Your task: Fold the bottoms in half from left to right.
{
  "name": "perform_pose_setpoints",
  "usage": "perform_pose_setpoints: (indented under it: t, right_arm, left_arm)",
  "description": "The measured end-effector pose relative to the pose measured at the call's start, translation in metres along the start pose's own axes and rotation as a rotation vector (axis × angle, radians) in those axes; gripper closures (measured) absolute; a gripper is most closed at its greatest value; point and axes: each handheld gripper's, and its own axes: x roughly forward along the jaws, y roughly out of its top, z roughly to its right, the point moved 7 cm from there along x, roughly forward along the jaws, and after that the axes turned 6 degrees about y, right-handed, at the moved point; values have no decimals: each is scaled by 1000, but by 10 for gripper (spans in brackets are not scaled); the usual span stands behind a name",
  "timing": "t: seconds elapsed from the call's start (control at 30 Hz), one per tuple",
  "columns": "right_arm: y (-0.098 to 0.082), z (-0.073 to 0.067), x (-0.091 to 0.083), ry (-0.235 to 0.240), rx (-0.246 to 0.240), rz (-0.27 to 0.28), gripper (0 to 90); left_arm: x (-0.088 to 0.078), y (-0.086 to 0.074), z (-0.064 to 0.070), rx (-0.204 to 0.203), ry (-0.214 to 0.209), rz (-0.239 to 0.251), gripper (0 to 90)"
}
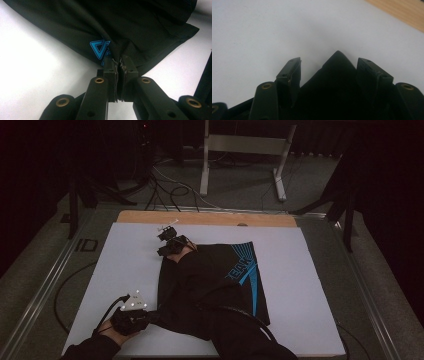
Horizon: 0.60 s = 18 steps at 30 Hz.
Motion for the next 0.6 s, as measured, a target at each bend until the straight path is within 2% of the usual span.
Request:
perform_pose_setpoints:
  t: [0.2,0.37,0.5,0.6]
  right_arm:
    - [-8,-5,13,-36,-13,-44,400]
    - [-10,-4,14,-85,-31,-56,488]
    - [-10,-1,12,-106,-35,-61,569]
    - [-10,0,11,-102,-31,-51,614]
  left_arm:
    - [0,0,0,1,-2,-3,853]
    - [1,-1,0,-1,-4,-4,853]
    - [1,0,0,2,-4,-3,853]
    - [1,0,0,1,-4,-1,853]
